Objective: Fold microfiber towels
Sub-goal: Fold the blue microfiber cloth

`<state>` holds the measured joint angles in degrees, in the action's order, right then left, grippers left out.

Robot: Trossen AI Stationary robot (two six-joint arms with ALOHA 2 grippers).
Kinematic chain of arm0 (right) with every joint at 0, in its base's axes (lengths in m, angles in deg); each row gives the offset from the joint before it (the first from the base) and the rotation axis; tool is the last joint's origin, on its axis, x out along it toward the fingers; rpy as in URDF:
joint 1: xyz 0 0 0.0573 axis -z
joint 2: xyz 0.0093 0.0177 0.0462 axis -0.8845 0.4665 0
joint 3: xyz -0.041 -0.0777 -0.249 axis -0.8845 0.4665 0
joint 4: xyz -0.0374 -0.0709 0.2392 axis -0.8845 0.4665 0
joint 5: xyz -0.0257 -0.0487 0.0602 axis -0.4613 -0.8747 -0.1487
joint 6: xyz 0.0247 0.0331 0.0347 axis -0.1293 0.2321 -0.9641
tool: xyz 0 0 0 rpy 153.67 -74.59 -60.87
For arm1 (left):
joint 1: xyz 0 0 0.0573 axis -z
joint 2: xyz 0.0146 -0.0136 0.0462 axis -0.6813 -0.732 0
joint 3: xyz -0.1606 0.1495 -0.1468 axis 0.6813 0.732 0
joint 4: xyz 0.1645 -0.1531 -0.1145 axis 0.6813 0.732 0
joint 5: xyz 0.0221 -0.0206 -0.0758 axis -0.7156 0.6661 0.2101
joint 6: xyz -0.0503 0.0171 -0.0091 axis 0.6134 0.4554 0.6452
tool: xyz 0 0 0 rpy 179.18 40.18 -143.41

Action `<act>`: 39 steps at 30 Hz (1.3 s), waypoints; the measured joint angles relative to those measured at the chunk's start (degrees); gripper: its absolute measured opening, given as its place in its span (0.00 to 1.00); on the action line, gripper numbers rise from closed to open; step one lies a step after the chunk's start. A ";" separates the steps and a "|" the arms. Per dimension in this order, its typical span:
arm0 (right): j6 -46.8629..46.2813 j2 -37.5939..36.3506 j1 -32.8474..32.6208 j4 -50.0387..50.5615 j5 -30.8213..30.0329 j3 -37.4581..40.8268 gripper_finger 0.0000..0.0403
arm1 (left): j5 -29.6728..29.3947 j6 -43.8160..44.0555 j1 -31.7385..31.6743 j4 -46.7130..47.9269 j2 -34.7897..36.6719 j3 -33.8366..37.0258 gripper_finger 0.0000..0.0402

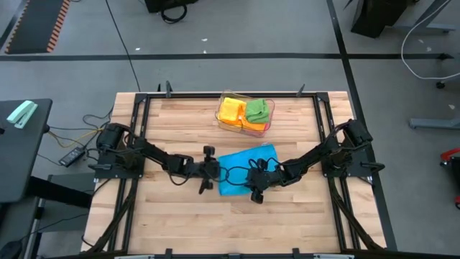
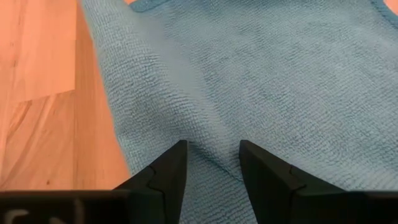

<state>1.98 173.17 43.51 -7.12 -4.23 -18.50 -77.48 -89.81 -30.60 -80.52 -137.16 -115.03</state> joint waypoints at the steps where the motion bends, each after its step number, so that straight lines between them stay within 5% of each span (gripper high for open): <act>1: 0.00 0.00 0.00 0.00 -0.01 0.00 0.38 | -0.03 -1.62 0.33 -0.01 0.00 0.00 0.16; 7: 0.00 0.00 0.00 0.02 0.01 0.00 0.36 | -0.77 -14.80 3.87 -0.01 0.00 0.00 0.02; 16: 0.22 0.00 0.01 0.04 2.60 -0.02 0.33 | -12.30 -27.44 6.81 0.05 0.09 -0.04 0.20; 26: 0.16 0.00 -1.51 0.00 5.76 -0.04 0.31 | -7.50 -14.43 5.30 1.46 0.09 -0.06 0.37; 39: 0.00 0.00 -1.72 0.00 5.83 -0.04 0.30 | -4.33 3.33 3.89 4.29 -0.07 -0.02 0.37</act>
<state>1.98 173.17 41.79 -7.12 1.60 -18.55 -81.81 -86.49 -26.70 -76.23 -137.23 -115.06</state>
